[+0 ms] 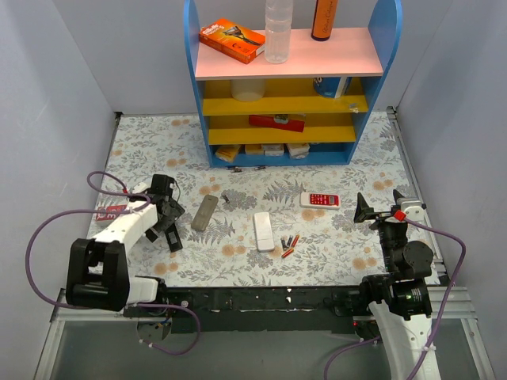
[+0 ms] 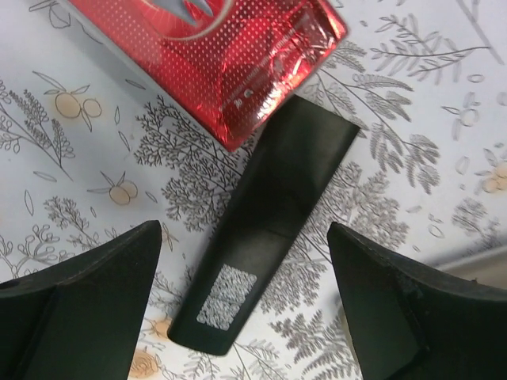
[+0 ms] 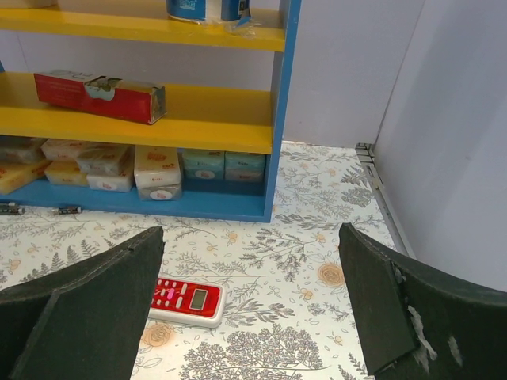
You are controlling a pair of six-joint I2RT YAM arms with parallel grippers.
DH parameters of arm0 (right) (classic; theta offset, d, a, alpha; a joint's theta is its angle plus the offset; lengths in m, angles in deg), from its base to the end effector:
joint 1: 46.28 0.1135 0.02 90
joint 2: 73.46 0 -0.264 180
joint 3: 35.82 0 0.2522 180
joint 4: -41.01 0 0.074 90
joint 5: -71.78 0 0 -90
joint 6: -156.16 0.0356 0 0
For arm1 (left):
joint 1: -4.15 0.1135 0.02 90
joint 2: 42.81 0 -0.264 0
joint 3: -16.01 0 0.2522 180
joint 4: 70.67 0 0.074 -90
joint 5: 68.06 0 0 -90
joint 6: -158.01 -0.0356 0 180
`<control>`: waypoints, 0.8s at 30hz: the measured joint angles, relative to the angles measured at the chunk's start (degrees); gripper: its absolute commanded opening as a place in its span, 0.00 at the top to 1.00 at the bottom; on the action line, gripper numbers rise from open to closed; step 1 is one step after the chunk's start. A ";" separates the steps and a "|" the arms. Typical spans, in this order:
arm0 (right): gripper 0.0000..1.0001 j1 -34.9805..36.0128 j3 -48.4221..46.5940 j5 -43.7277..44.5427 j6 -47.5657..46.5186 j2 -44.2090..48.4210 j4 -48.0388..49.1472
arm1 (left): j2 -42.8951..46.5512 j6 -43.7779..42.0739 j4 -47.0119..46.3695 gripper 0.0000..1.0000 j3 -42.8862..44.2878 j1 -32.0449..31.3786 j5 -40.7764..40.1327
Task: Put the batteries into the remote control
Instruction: Pick up the remote control from the center of the board.
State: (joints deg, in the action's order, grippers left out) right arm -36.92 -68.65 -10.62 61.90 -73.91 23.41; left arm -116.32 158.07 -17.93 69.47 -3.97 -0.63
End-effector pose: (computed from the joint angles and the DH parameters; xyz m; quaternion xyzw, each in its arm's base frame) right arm 0.0744 0.0075 0.2785 -0.0201 0.6109 -0.0052 0.7915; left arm 0.2134 -0.0166 0.1781 -0.6579 0.7129 0.0158 0.2423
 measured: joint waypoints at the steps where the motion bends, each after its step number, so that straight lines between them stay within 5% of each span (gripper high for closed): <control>1: 0.02 0.04 0.00 0.00 0.02 0.00 0.00 | -1.16 -0.42 -0.52 0.16 0.02 0.37 0.17; 10: 0.02 0.15 0.00 0.26 0.02 0.00 -0.24 | -7.96 -3.72 -3.54 0.26 1.88 2.38 2.80; 24: 0.02 0.42 0.00 1.05 0.35 0.00 -0.33 | -6.27 -5.90 -4.59 0.53 0.52 2.75 6.05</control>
State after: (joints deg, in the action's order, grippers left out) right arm -36.50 -68.65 -9.57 62.25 -73.91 23.08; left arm -122.60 152.17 -22.52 70.00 -1.21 5.42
